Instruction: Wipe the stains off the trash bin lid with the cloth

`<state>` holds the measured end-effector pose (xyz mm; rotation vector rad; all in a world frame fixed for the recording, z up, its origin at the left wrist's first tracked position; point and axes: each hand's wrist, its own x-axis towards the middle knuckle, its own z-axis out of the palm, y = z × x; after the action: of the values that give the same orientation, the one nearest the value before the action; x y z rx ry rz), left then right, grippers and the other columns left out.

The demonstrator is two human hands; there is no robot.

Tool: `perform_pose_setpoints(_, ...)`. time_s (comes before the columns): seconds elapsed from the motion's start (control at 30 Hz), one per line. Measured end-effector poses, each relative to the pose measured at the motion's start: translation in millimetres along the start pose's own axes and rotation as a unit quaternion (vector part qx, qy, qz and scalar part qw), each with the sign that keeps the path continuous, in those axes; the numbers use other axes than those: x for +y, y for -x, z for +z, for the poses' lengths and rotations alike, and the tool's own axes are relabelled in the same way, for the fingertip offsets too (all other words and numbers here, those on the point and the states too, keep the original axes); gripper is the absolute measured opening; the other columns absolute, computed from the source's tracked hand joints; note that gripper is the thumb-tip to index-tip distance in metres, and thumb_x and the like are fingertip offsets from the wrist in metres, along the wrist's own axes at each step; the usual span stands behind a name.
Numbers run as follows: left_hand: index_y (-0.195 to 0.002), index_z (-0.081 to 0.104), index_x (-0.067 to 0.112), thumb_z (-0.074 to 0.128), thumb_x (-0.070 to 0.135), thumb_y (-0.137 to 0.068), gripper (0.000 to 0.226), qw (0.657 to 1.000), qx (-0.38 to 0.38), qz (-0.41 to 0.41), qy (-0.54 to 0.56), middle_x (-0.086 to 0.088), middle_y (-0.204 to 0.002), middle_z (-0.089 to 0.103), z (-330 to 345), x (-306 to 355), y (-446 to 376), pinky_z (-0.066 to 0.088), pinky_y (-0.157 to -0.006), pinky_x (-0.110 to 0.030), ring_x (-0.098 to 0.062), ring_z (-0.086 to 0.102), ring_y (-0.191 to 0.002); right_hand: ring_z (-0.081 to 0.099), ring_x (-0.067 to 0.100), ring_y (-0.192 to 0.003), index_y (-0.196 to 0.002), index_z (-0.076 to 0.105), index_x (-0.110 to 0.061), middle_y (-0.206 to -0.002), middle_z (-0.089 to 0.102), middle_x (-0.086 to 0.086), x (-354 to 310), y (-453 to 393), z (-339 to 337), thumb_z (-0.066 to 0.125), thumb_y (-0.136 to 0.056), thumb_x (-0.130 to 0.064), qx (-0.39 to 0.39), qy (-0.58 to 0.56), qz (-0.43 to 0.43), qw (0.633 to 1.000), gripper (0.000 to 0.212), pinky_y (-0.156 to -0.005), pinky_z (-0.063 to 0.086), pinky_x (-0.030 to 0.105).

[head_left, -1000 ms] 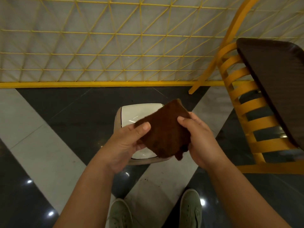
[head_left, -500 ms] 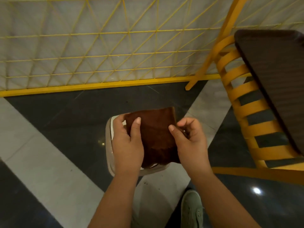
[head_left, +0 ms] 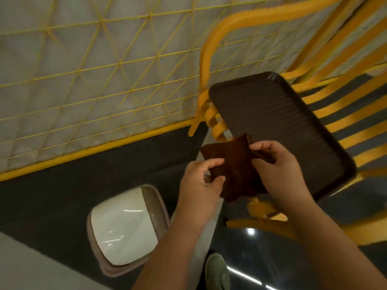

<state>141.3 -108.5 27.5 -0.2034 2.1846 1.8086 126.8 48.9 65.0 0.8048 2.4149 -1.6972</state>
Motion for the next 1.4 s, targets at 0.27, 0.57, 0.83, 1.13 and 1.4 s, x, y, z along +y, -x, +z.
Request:
perform_pose_setpoints(0.27, -0.136, 0.051, 0.03, 0.058, 0.017, -0.093, 0.045, 0.975, -0.041, 0.069, -0.209, 0.006, -0.134, 0.039, 96.0, 27.2, -51.9, 0.048, -0.097, -0.03, -0.014, 0.05, -0.119, 0.064, 0.016, -0.077, -0.096, 0.064, -0.033, -0.102, 0.065, 0.0, 12.9, -77.4, -56.8, 0.051, -0.091, -0.007, 0.059, 0.14, 0.05, 0.987, 0.03, -0.041, 0.042, 0.017)
perform_pose_setpoints(0.57, -0.136, 0.047, 0.033, 0.056, 0.04, -0.091, 0.047, 0.887, 0.012, 0.086, -0.453, 0.003, -0.131, 0.042, 118.4, 20.3, -78.7, 0.029, -0.102, -0.034, -0.02, 0.035, -0.122, 0.056, 0.018, -0.098, -0.111, 0.061, -0.031, -0.12, 0.05, -0.001, 35.1, -122.7, -58.8, 0.061, -0.09, -0.016, 0.044, 0.236, 0.028, 0.97, 0.026, -0.067, 0.05, 0.028)
perform_pose_setpoints(0.83, -0.153, 0.013, 0.021, 0.048, 0.058, -0.089, 0.083, 0.83, -0.047, 0.098, -0.547, -0.001, -0.162, 0.007, 126.0, 22.2, -94.2, -0.017, -0.112, -0.051, -0.021, -0.009, -0.148, 0.032, 0.02, -0.13, -0.133, 0.05, -0.023, -0.139, 0.039, 0.0, 24.9, -112.4, -49.9, 0.054, -0.089, -0.009, -0.009, 0.412, -0.143, 0.9, 0.046, -0.098, 0.044, 0.038)
perform_pose_setpoints(1.13, -0.154, -0.003, 0.02, 0.048, 0.067, -0.084, 0.098, 0.777, -0.088, 0.033, -0.622, -0.001, -0.162, -0.006, 128.5, 22.1, -103.5, -0.032, -0.098, -0.058, -0.022, -0.016, -0.147, 0.003, 0.023, -0.146, -0.152, 0.006, -0.022, -0.16, 0.0, 0.0, 39.2, -121.2, -41.2, 0.065, -0.081, -0.002, -0.141, 0.429, 0.017, 0.892, 0.094, -0.115, 0.025, 0.045)
perform_pose_setpoints(1.4, -0.154, 0.004, 0.02, 0.042, 0.056, -0.093, 0.081, 0.817, -0.085, 0.073, -0.566, -0.005, -0.162, -0.008, 92.7, 33.5, -84.9, -0.019, -0.112, -0.055, -0.022, -0.019, -0.146, 0.018, 0.021, -0.143, -0.149, 0.024, -0.021, -0.158, 0.017, 0.002, 28.8, -106.4, -45.1, 0.053, -0.087, 0.002, -0.082, 0.375, -0.003, 0.924, 0.072, -0.114, 0.028, 0.039)
